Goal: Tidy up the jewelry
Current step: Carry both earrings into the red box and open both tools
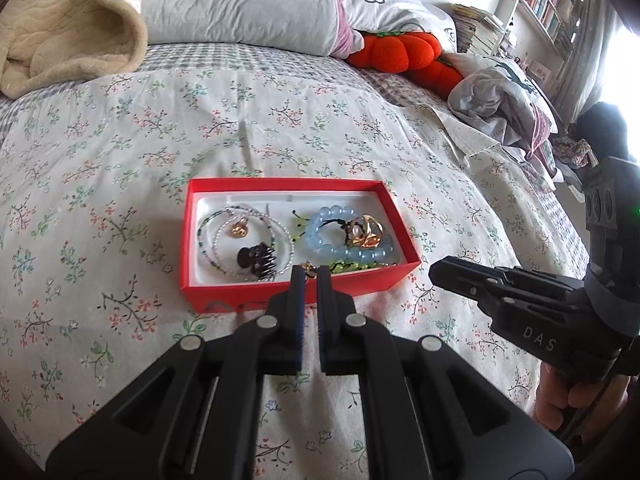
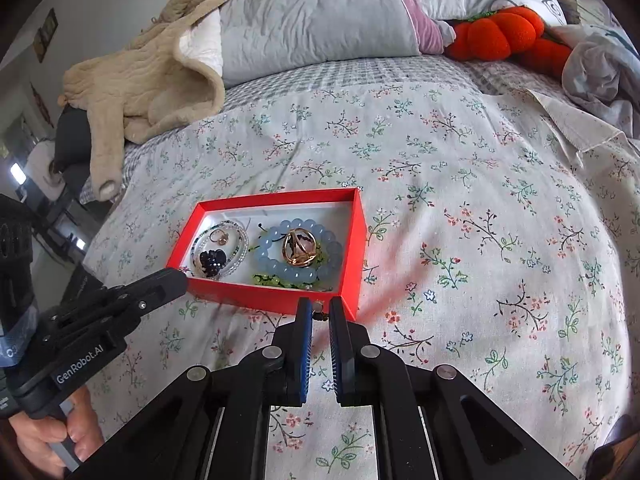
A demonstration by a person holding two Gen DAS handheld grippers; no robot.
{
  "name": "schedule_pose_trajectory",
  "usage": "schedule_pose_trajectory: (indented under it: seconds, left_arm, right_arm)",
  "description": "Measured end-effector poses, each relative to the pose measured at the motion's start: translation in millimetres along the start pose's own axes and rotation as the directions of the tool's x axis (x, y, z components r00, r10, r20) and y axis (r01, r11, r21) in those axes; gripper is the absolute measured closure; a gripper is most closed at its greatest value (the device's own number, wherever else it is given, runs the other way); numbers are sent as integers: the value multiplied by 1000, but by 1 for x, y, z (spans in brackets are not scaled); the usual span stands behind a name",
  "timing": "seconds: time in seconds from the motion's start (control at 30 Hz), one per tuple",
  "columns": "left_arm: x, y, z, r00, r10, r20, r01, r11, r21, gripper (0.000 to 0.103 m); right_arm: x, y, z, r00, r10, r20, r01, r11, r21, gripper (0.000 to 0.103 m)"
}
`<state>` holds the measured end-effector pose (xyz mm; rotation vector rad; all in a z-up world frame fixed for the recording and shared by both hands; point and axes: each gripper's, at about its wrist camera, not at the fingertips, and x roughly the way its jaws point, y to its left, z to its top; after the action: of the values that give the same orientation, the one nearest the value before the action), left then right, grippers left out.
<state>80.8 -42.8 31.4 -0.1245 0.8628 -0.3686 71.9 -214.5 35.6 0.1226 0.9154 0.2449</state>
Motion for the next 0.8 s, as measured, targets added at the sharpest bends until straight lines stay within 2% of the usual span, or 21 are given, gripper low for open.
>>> schedule_pose_trajectory:
  seconds: [0.27,0.43,0.6,0.8]
  left_arm:
    - [30,-4,4,1000,16,-20,-16,1000,20,97]
    - [31,-3,6,1000,9,-13,-9,1000,10,96]
    - [14,-1,8,1000,24,15,-24,1000,3,82]
    - [-9,19,6,996,89,22,-88,996,-32,75]
  right_arm:
    - [7,-9,1,1000,-14,-11,14,1000,-3,95]
    - [9,-10,3,1000,-12,-10,12,1000,-8,95]
    - [8,-4,7,1000,-2,-5,2,1000,-14,95]
    - [12,10,13,1000,9,-4,-9,1000,-23,95]
